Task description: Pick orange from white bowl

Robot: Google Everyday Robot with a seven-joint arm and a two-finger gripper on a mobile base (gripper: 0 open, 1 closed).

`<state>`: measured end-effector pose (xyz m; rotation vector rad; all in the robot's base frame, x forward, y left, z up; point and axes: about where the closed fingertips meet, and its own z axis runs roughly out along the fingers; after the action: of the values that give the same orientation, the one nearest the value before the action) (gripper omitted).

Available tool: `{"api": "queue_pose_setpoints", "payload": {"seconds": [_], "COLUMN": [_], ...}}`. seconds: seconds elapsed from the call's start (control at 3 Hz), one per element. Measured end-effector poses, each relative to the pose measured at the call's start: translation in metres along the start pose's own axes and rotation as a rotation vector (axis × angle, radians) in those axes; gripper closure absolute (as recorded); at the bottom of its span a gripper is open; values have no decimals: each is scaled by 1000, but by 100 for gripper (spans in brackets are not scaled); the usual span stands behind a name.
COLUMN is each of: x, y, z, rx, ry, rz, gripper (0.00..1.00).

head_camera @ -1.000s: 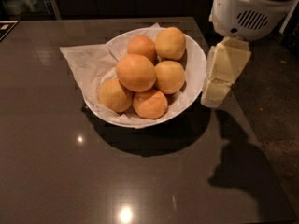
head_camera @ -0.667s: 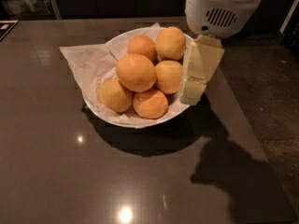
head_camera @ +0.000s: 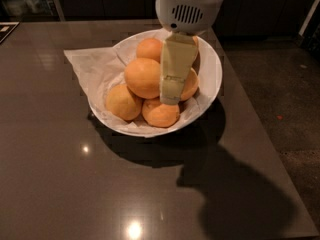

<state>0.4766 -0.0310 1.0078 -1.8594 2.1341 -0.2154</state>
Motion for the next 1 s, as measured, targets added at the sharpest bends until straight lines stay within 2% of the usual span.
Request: {"api": "queue_pose_setpoints", "payload": {"seconds": [0.33,1.0], "x": [-11,-23], "y": [-9,-16], "z": [11,47], "rx": [-10,-68], "ry": [11,40], "rz": [1,16], "gripper": [2,10]}}
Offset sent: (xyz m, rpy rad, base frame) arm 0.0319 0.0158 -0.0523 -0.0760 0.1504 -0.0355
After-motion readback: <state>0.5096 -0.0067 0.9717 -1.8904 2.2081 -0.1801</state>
